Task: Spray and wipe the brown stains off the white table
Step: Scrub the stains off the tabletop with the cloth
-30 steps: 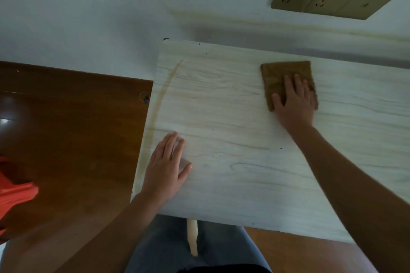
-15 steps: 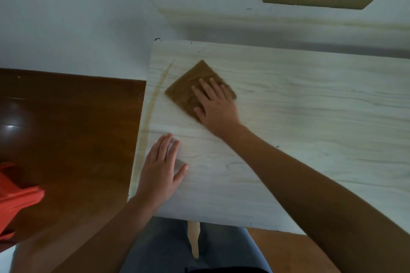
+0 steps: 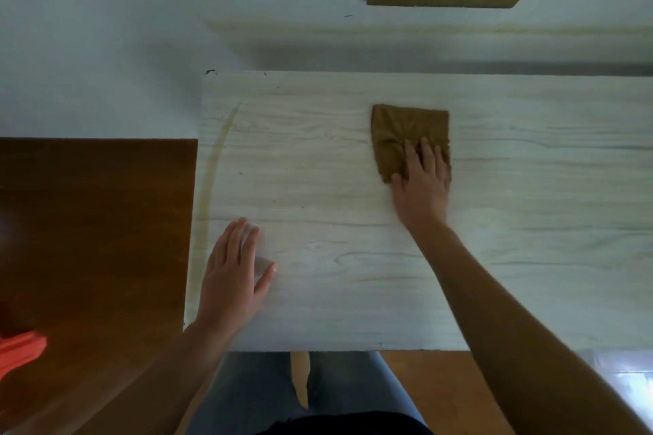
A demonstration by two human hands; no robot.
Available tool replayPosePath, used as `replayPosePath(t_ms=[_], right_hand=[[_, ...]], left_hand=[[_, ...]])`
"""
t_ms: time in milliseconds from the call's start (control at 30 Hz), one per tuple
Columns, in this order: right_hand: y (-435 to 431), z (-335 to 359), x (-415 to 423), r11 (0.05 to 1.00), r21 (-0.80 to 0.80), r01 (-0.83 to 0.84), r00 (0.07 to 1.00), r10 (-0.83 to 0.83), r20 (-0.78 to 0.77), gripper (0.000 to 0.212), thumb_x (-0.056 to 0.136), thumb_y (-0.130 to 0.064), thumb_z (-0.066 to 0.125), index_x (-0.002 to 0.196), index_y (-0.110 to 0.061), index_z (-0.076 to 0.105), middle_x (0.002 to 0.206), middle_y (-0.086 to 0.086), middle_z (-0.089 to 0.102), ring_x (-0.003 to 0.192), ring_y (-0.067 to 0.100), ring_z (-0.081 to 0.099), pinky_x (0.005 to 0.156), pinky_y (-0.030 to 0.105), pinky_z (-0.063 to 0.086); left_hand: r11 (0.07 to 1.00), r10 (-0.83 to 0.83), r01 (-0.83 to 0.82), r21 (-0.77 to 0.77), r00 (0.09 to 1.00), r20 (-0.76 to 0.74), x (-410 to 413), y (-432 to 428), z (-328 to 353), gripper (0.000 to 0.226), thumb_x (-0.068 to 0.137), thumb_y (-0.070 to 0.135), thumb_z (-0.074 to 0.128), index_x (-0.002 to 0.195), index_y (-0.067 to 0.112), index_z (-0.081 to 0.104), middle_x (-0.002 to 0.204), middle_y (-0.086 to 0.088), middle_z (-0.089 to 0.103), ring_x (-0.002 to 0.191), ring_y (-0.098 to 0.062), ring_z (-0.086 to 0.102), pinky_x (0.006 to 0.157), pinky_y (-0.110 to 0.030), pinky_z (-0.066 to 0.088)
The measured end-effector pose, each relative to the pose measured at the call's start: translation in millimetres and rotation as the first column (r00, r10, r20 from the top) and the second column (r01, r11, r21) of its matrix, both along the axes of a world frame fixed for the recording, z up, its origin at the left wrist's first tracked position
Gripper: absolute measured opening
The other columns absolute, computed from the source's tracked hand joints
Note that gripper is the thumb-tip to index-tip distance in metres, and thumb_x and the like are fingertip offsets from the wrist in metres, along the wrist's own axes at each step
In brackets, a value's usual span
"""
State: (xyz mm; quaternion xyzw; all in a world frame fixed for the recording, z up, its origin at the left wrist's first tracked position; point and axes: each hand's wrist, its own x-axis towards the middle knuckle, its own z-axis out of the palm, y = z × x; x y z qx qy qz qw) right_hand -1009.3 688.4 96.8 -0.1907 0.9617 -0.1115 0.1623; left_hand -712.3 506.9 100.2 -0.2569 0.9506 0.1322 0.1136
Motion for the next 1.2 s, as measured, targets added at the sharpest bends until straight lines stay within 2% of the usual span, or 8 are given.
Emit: replayPosePath(t_ms=[233, 333, 433, 533, 633, 867, 1033, 1200], right_hand=[[66.1, 8.1, 113.4, 1.0, -0.005, -0.023, 0.995, 0.024, 0.092, 0.065, 0.102, -0.044, 0.04, 0.159, -0.027, 0.015, 0.168, -0.001, 0.005, 0.154, 0.019, -0.005, 0.124, 0.043, 0.004], [79.4, 12.6, 111.6, 0.993, -0.073, -0.092, 0.993, 0.096, 0.063, 0.058, 0.101, -0.039, 0.042, 0.155, -0.028, 0.028, 0.164, -0.002, 0.021, 0.153, 0.021, 0.009, 0.122, 0.047, 0.018], [84.4, 11.2, 77.2, 0.94, -0.135, -0.313, 0.95, 0.309, -0.051, 0.05, 0.099, -0.029, 0.041, 0.149, -0.025, 0.042, 0.16, 0.001, 0.033, 0.15, 0.024, 0.022, 0.119, 0.048, 0.026], [84.4, 0.9, 32.1, 0.827, -0.094, -0.554, 0.832, 0.547, -0.087, 0.048, 0.099, -0.029, 0.045, 0.147, -0.022, 0.048, 0.16, 0.005, 0.035, 0.15, 0.027, 0.025, 0.12, 0.052, 0.026], [82.5, -7.7, 9.2, 0.756, -0.06, -0.652, 0.758, 0.646, -0.094, 0.05, 0.101, -0.033, 0.046, 0.149, -0.02, 0.046, 0.161, 0.006, 0.032, 0.151, 0.027, 0.024, 0.121, 0.05, 0.023], [17.8, -16.6, 55.2, 0.958, -0.095, -0.269, 0.959, 0.258, -0.115, 0.053, 0.101, -0.032, 0.042, 0.153, -0.021, 0.039, 0.164, 0.007, 0.026, 0.153, 0.028, 0.015, 0.125, 0.049, 0.008], [-39.8, -17.7, 78.9, 0.991, -0.116, -0.06, 0.997, 0.055, -0.046, 0.055, 0.103, -0.029, 0.039, 0.157, -0.023, 0.029, 0.167, 0.006, 0.016, 0.155, 0.026, 0.004, 0.125, 0.047, -0.003], [-24.6, -10.4, 109.3, 0.995, -0.098, -0.031, 0.999, 0.029, -0.022, 0.059, 0.104, -0.031, 0.038, 0.159, -0.024, 0.02, 0.168, 0.003, 0.009, 0.155, 0.022, 0.0, 0.126, 0.043, 0.0]], left_hand=[[1.0, 0.018, -0.018, 0.02, 1.0, 0.001, 1.7, 0.2, -5.5, 0.076, 0.096, 0.056, 0.037, 0.15, 0.004, 0.041, 0.162, -0.017, 0.031, 0.151, -0.035, 0.026, 0.119, -0.051, 0.033], [1.0, 0.012, -0.012, 0.021, 1.0, -0.005, 2.1, -0.8, -5.8, 0.075, 0.097, 0.056, 0.037, 0.15, 0.004, 0.04, 0.162, -0.017, 0.03, 0.152, -0.035, 0.025, 0.119, -0.052, 0.033], [1.0, 0.012, -0.012, 0.005, 1.0, -0.002, 2.0, -0.5, -5.1, 0.075, 0.096, 0.055, 0.036, 0.15, 0.003, 0.041, 0.162, -0.018, 0.031, 0.152, -0.035, 0.026, 0.12, -0.049, 0.032], [1.0, 0.003, -0.003, -0.009, 1.0, -0.013, 2.2, -0.1, -4.9, 0.074, 0.096, 0.055, 0.036, 0.15, 0.004, 0.039, 0.162, -0.018, 0.031, 0.152, -0.035, 0.025, 0.121, -0.048, 0.03], [1.0, -0.011, 0.01, -0.024, 1.0, -0.005, 3.4, -0.8, -5.1, 0.075, 0.097, 0.056, 0.035, 0.152, 0.005, 0.036, 0.163, -0.017, 0.028, 0.153, -0.034, 0.023, 0.122, -0.047, 0.029], [1.0, 0.009, -0.009, -0.011, 1.0, -0.003, 3.5, 1.2, -5.7, 0.076, 0.098, 0.058, 0.033, 0.154, 0.006, 0.033, 0.165, -0.016, 0.025, 0.154, -0.033, 0.019, 0.123, -0.048, 0.027], [1.0, 0.013, -0.012, -0.024, 1.0, 0.009, 4.4, 1.9, -6.0, 0.072, 0.1, 0.051, 0.047, 0.155, 0.008, 0.031, 0.165, -0.015, 0.023, 0.155, -0.032, 0.018, 0.123, -0.048, 0.027], [1.0, 0.023, -0.023, -0.018, 1.0, 0.008, 4.0, 1.9, -7.1, 0.07, 0.101, 0.054, 0.041, 0.154, 0.009, 0.032, 0.166, -0.014, 0.023, 0.155, -0.031, 0.017, 0.124, -0.047, 0.026]])
